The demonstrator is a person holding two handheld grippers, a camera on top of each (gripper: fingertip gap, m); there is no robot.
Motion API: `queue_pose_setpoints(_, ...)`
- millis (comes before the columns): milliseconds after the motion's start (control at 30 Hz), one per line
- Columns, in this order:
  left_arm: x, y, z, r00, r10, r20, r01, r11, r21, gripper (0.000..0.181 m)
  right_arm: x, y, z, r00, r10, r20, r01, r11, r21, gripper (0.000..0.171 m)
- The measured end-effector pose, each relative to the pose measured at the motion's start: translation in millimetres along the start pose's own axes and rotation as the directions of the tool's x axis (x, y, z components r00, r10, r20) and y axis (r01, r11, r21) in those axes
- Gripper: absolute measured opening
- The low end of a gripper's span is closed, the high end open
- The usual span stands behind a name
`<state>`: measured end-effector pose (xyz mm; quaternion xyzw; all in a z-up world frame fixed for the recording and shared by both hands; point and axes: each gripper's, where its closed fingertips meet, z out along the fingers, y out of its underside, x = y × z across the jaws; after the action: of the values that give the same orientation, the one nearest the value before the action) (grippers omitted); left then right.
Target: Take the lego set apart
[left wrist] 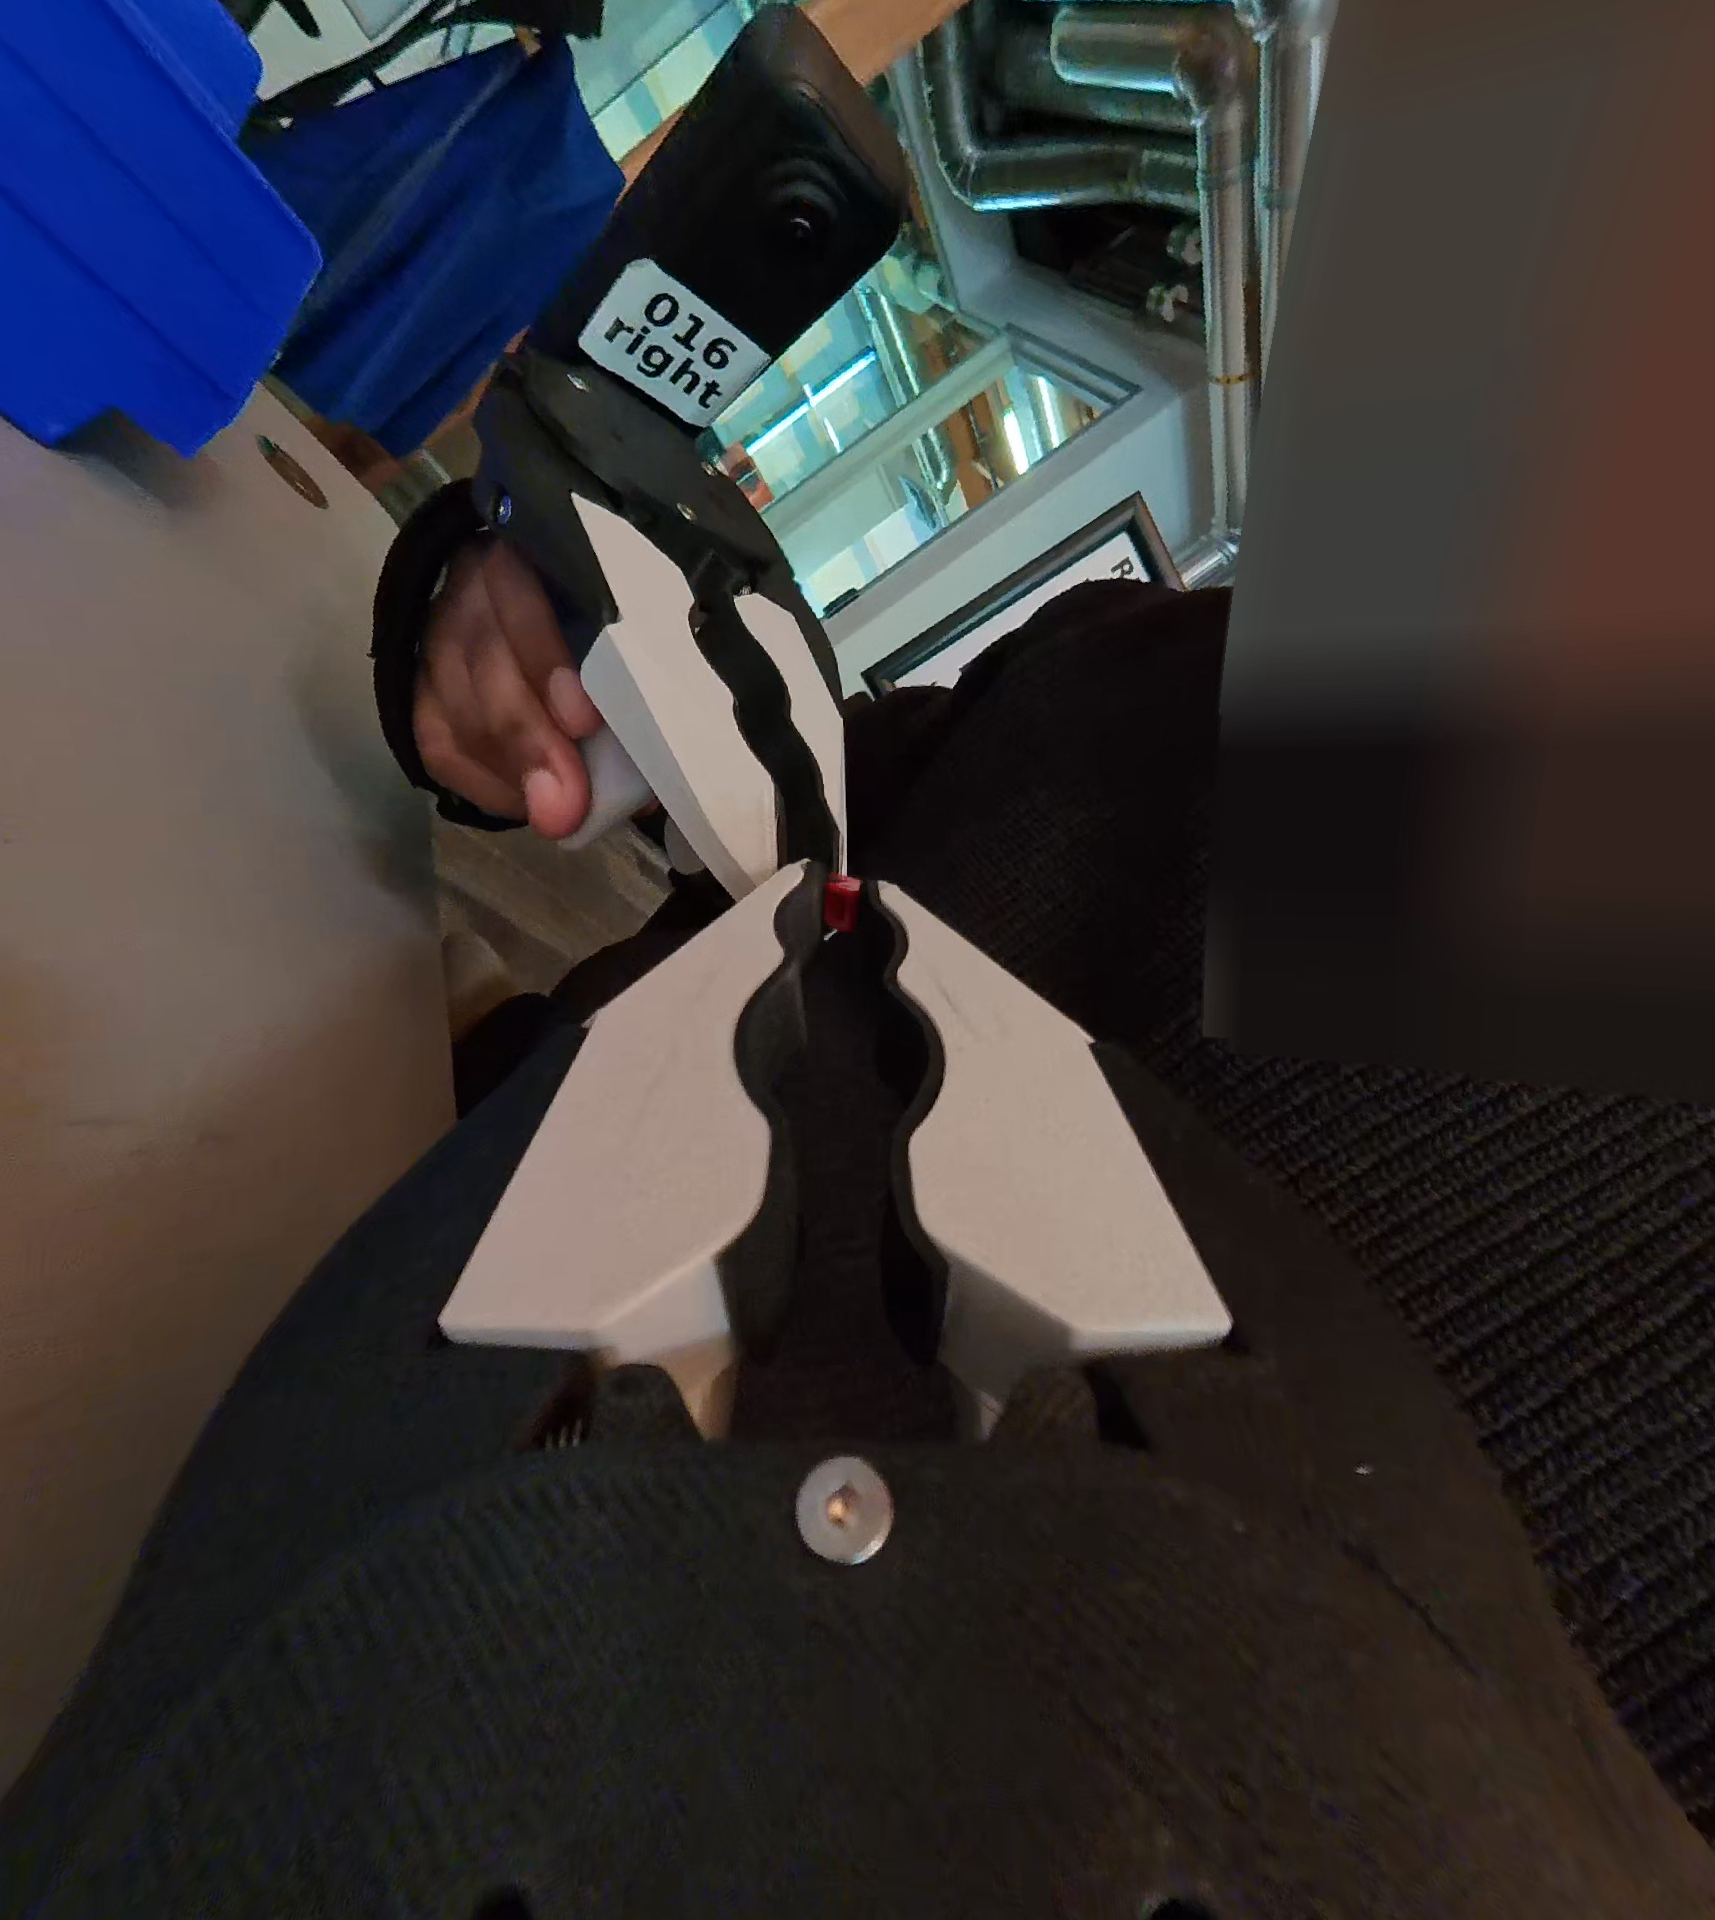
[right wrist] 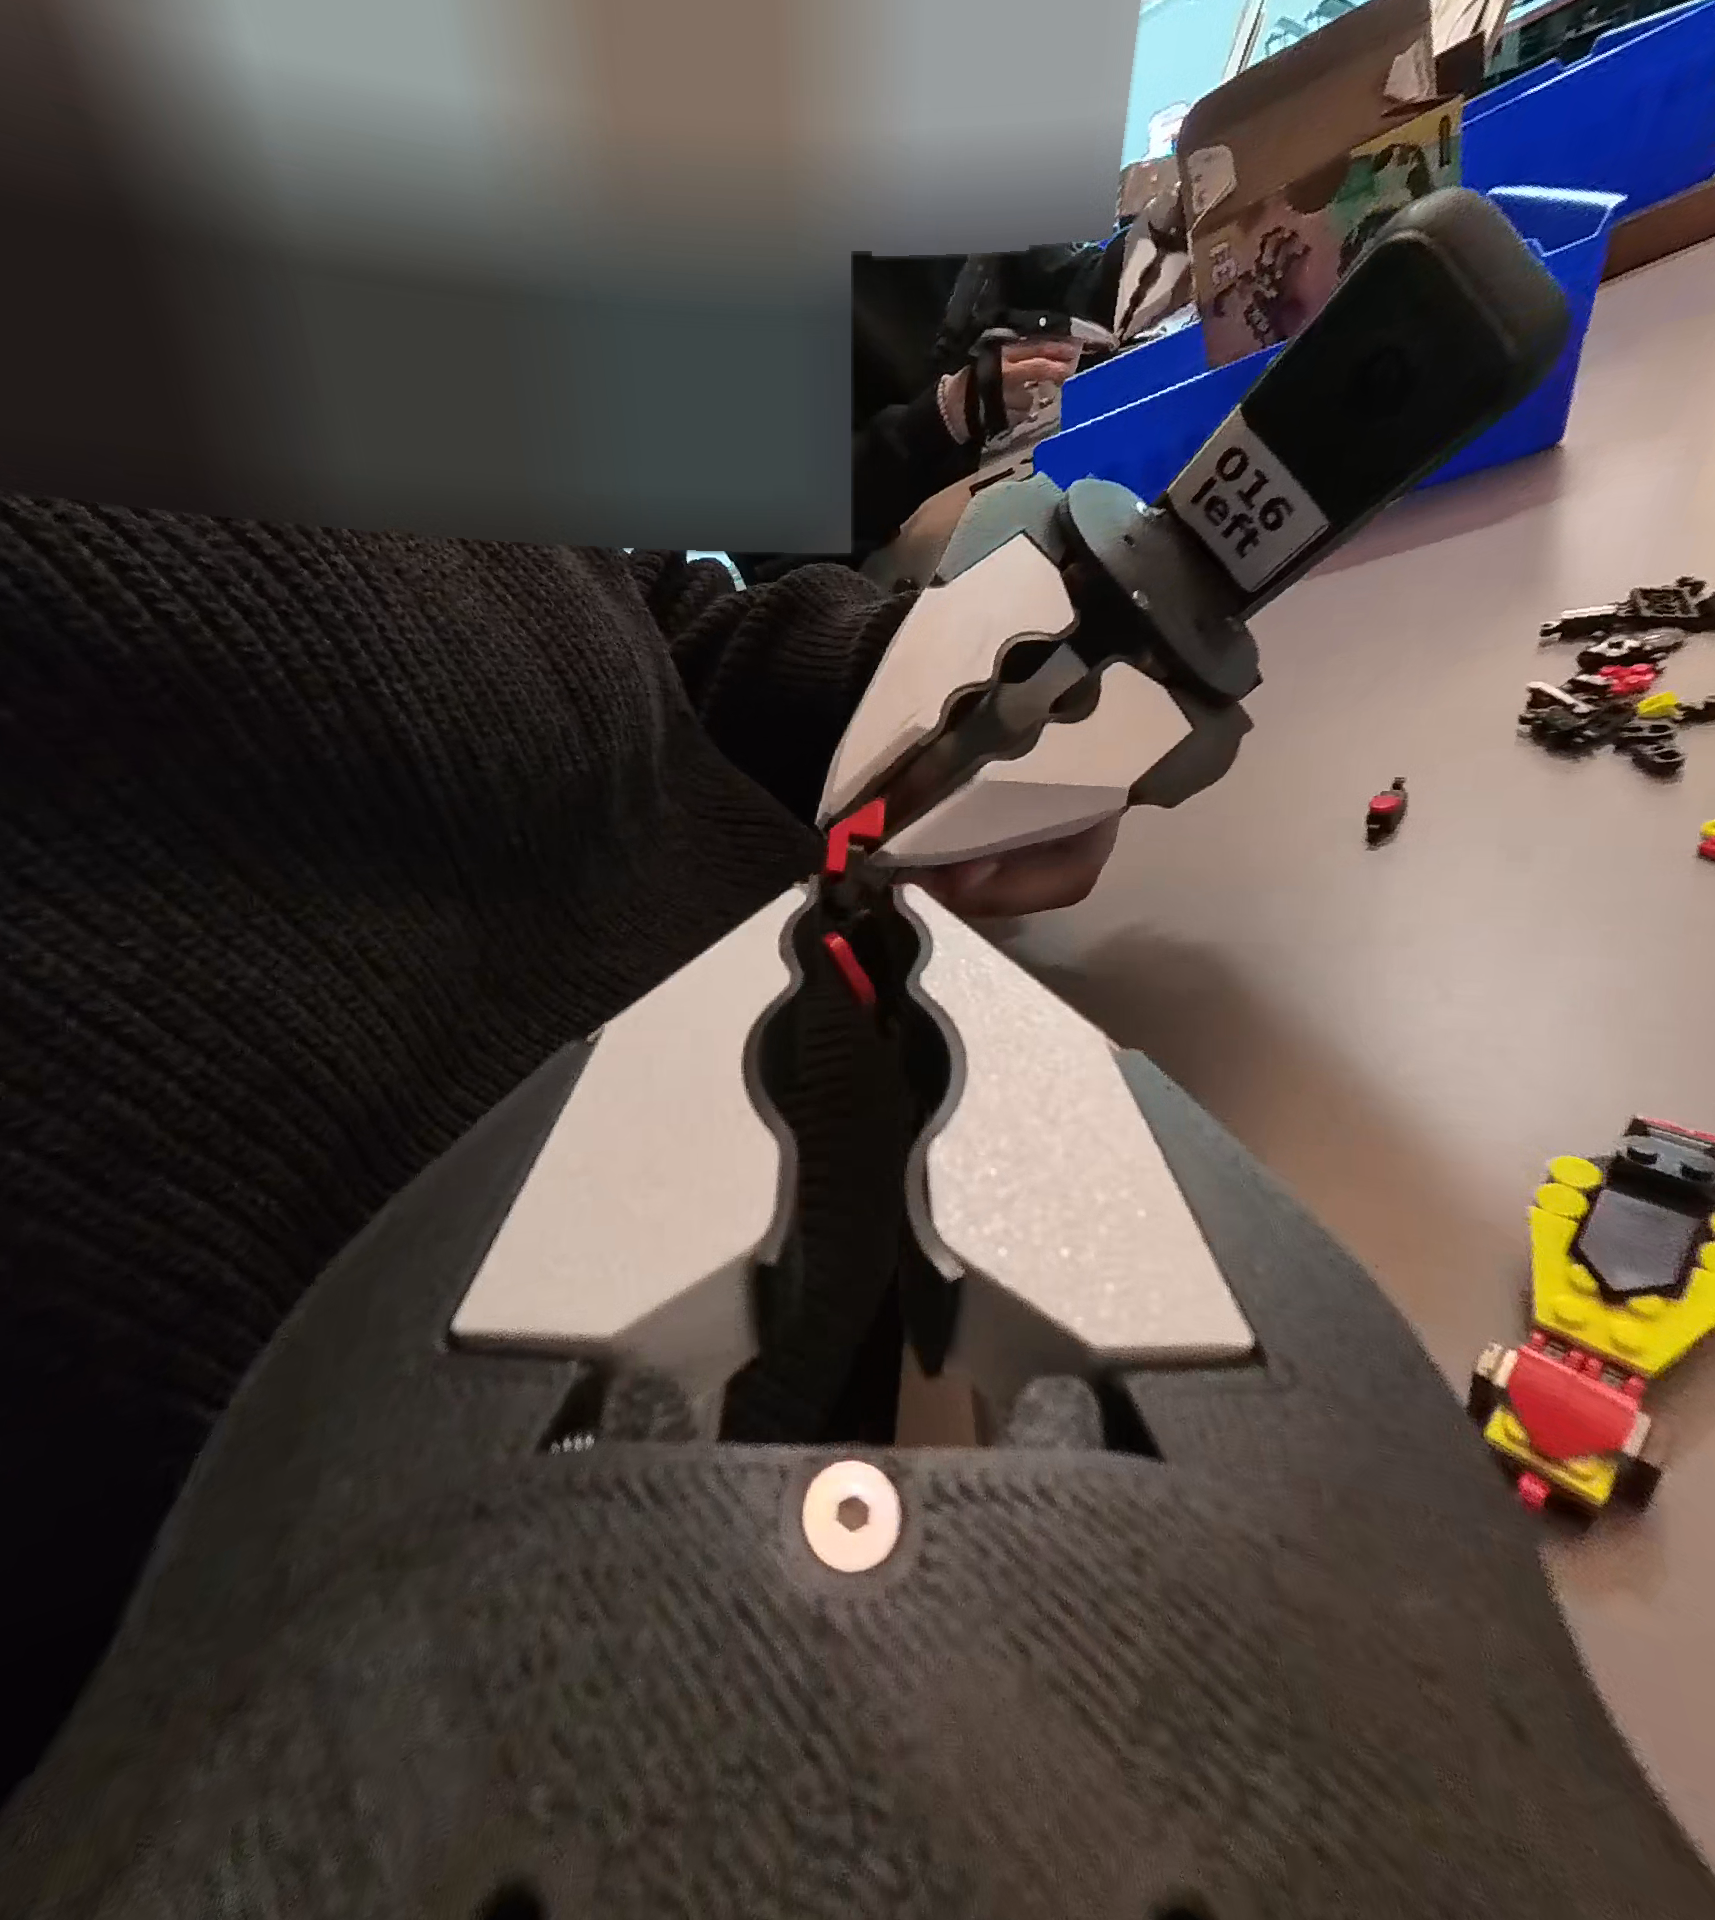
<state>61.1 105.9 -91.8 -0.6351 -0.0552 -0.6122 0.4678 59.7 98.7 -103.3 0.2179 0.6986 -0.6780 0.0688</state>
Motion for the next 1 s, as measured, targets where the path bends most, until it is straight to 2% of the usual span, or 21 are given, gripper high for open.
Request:
queue_pose_setpoints(267, -2, 2, -1, 1.000, 0.012, 0.017, -0.012, 1.000, -0.017, 0.004, 1, 2, -1, 1.000, 0.002, -0.022, -0.003, 0.999, -0.042, 0.009)
queue_pose_setpoints(600, -7, 19, 0, 0.989, 0.114, 0.094, -0.102, 0.987, -0.126, 0.004, 0, 23, 6, 0.998, 0.029, -0.050, -0.039, 0.976, -0.213, 0.007)
queue_pose_setpoints(867, -3, 27, -2, 0.998, 0.055, 0.042, -0.048, 0.986, -0.162, 0.004, 3, 27, 11, 0.995, -0.035, -0.090, 0.012, 0.968, -0.251, 0.006)
queue_pose_setpoints(933, 7, 37, 3, 0.999, 0.041, -0.028, -0.046, 0.976, -0.211, 0.000, 12, 32, 12, 0.983, -0.096, -0.158, 0.046, 0.956, -0.290, 0.006)
queue_pose_setpoints(1000, 4, 46, 11, 0.997, 0.076, 0.009, -0.071, 0.962, -0.262, 0.000, 14, 35, 9, 0.981, -0.109, -0.160, 0.056, 0.951, -0.305, 0.005)
